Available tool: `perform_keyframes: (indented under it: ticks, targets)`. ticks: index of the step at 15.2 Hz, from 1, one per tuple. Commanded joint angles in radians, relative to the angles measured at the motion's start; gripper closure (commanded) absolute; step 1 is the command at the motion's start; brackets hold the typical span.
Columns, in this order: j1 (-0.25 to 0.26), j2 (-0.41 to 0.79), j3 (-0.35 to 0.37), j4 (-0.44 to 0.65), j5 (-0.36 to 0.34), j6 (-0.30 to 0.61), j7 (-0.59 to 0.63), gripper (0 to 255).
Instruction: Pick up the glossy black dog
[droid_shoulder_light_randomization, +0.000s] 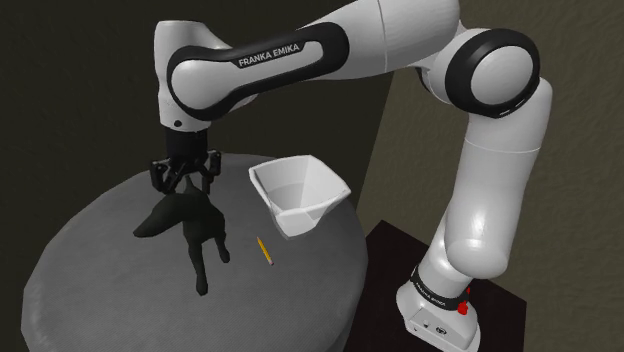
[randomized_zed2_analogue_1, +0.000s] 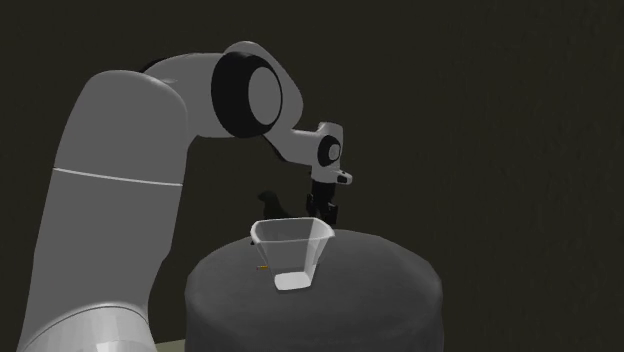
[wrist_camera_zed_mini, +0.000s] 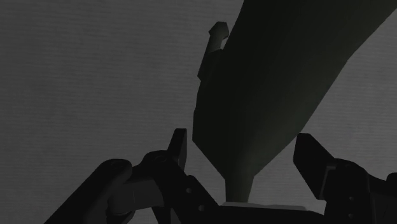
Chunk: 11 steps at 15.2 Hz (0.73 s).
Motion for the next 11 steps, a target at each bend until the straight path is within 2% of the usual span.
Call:
perform_keyframes:
  ticks: [1,11]
  targets:
    - [-0.001,-0.008,0.001,0.014,0.003,-0.022,0.001,255]
    - [-0.001,-0.023,0.003,0.13,0.005,-0.151,0.012,255]
